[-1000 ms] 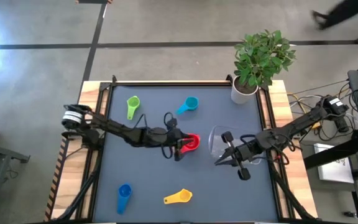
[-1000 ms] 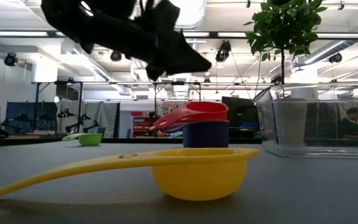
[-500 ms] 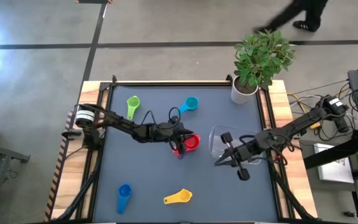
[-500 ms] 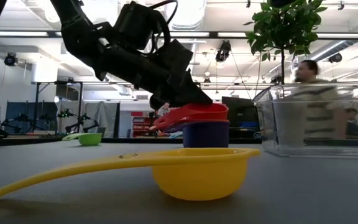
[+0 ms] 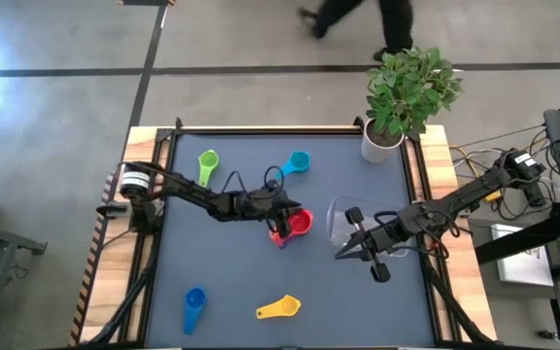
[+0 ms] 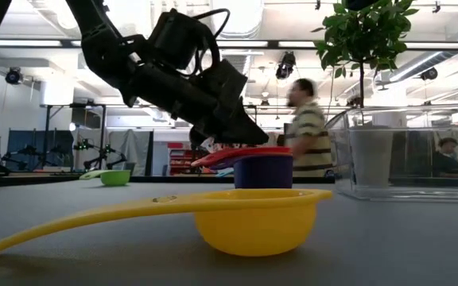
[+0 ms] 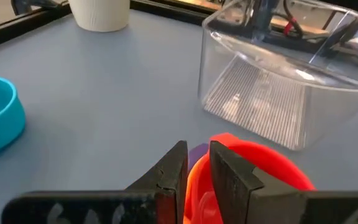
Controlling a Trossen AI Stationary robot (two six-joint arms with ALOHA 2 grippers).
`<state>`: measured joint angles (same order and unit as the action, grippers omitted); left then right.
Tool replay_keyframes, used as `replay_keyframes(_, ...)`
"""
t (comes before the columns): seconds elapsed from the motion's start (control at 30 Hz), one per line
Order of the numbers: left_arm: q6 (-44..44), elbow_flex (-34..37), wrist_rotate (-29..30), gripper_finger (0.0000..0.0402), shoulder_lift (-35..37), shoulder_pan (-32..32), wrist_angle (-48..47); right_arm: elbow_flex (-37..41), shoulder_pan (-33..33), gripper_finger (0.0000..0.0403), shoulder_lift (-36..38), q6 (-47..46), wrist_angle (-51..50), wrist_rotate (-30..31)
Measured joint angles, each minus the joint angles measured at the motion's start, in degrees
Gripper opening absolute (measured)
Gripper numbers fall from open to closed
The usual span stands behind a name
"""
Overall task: Nest measuring cups in basket
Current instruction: Stack the red measuring cup on the orange measuring cup, then stack the light blue measuring cup on the red measuring cup
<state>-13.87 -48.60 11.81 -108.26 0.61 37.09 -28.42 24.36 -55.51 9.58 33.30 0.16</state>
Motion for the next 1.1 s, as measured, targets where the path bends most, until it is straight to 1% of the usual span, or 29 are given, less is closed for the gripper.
replay_keyframes(0.4,-0.2,0.0,-0.4,0.005,-0.1,0.6,-1.7,0.0,0.0,0.0008,0.0,-0.1,0.0,0.0)
replay_keyframes(0.63,-0.1,-0.4,-1.4,0.005,2.9,0.9,-2.1,0.0,0.0,0.0008,0.0,-0.2,-0.1,0.0)
replay_keyframes(0.73,0.3,-0.4,-2.1,0.005,5.5,1.6,-4.7,0.0,0.0,0.0008,0.0,-0.3,-0.5,0.0)
replay_keyframes(0.9,-0.4,-0.4,-2.1,0.005,10.4,3.7,-12.1,0.1,0.0,0.0009,0.0,-0.7,-1.8,0.0)
replay_keyframes(1.1,-0.1,-0.4,-2.1,0.005,13.8,7.6,-18.3,0.1,0.0,0.0009,0.0,-0.7,-1.8,0.0)
